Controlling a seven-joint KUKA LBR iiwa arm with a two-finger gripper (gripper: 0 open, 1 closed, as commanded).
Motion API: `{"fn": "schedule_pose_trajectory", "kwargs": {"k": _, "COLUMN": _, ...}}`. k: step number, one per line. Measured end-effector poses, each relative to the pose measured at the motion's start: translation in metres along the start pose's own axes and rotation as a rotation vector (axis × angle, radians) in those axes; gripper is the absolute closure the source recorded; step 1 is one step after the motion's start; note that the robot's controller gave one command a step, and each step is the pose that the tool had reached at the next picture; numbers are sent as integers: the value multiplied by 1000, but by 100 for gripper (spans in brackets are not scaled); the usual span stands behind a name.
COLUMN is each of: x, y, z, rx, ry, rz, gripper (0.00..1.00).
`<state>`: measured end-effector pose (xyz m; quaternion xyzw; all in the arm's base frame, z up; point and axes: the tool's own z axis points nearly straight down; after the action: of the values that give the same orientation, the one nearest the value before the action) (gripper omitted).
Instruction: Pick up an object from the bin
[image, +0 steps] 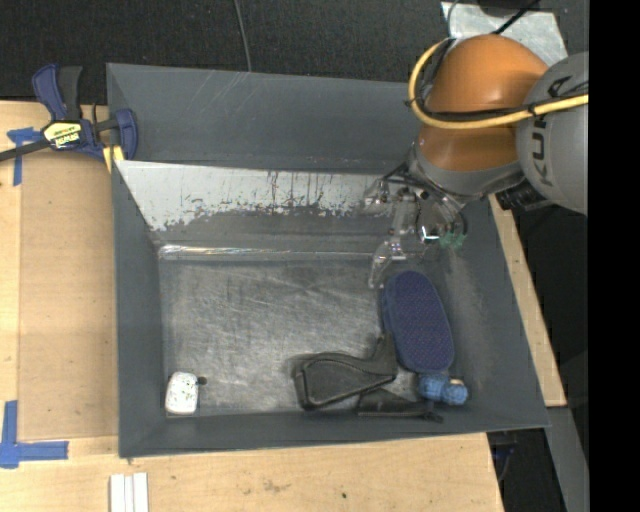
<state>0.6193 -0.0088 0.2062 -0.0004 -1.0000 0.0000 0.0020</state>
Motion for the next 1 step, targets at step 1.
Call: {"fn": "schedule_pose_trajectory", "kwargs": {"k": 1, "x": 9, "y": 83, "z": 81, "rx": -3, "ry": 0, "rz": -133, "gripper": 0}}
